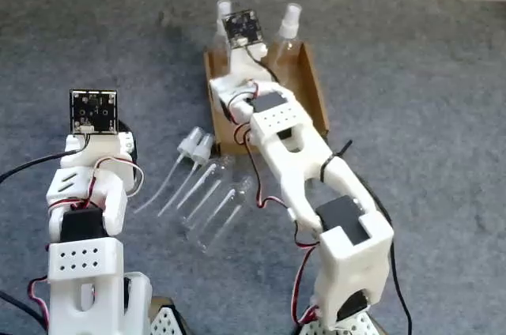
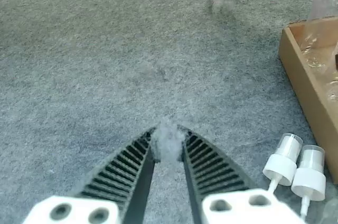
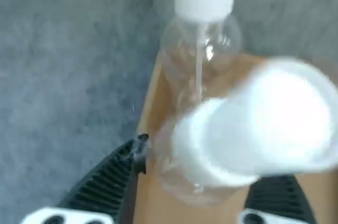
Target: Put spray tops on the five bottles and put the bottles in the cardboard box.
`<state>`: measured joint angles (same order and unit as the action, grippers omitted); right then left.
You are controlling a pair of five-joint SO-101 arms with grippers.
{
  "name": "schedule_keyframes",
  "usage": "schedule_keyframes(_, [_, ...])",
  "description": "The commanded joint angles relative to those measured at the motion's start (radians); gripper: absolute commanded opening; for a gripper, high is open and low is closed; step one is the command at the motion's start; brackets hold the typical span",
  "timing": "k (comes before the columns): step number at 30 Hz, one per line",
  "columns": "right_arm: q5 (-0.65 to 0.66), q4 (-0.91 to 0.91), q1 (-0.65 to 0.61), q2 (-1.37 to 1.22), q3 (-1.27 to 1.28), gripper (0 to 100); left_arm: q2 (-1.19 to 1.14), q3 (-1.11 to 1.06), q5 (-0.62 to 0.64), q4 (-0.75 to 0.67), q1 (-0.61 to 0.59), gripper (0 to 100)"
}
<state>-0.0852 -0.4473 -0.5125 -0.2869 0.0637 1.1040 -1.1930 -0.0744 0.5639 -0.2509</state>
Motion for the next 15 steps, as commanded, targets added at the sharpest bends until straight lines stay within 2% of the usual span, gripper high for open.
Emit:
schedule_keyframes(1, [-0.005,-0.005,-0.013,0.027,-0.016,25.5,-0.004,0.004,0.012,-0.021,0.012,0])
schedule_keyframes(9, [-0.002,-0.068,-0.012,0.104,-0.088,25.5,-0.004,0.004,0.012,-0.021,0.012,0])
schedule_keyframes(15, [0.000,-0.291,-0.010,0.222,-0.234,25.4,-0.004,0.004,0.012,-0.021,0.012,0])
